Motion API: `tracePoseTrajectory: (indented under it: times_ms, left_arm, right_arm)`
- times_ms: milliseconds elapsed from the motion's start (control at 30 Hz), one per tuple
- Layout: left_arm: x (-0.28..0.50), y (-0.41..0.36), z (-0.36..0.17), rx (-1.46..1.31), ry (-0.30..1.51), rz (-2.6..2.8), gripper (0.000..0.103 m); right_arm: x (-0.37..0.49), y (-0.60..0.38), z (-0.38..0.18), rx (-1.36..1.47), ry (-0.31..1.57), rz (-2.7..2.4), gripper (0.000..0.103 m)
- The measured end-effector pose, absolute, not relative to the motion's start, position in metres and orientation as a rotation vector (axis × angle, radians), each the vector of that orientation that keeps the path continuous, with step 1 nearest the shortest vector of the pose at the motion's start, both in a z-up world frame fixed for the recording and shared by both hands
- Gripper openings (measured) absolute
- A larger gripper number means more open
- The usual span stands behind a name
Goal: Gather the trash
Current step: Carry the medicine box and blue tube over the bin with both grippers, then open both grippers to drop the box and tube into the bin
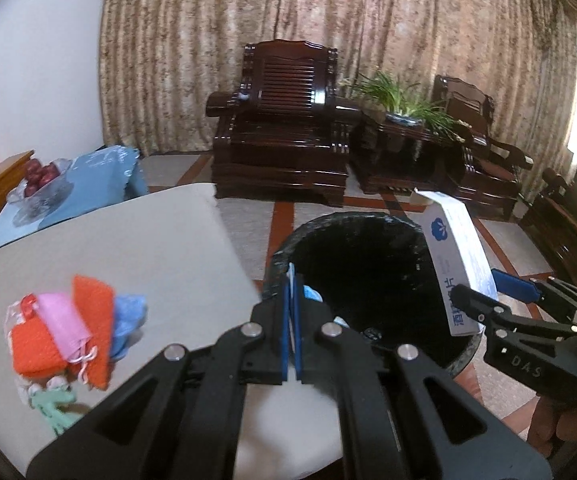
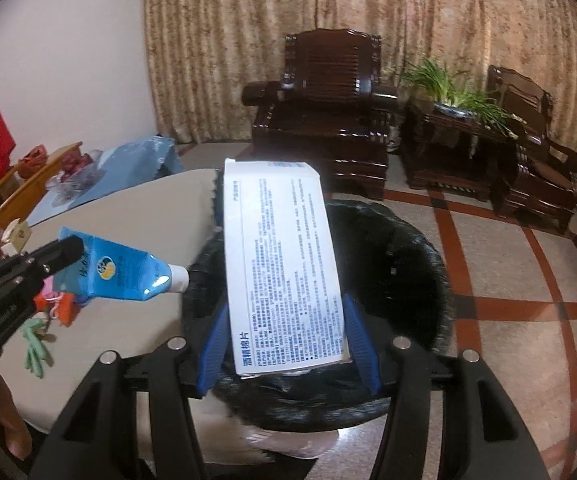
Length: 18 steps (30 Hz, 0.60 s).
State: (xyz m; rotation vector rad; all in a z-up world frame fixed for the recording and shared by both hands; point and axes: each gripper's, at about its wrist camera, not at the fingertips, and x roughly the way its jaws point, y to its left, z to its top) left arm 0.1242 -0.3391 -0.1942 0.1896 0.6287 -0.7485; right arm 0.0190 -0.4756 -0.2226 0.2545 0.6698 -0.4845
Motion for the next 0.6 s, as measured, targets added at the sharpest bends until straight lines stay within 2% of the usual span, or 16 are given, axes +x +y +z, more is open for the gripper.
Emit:
tracePoseTrajectory:
  times_ms: [300,600]
  left_arm:
    - [0.124,-0.404,-0.214,0.246,0.656,-0.808,0.001]
    - [0.148,-0.445,-0.261,0.276,0.763,-0.779,0.001]
  right_arm:
    - [0.028,-0.525,-0.256,0.289,0.75,-0.513,0.054]
    - [0.05,-0.562,-0.296,0.322,0.827,-0.516,0.054]
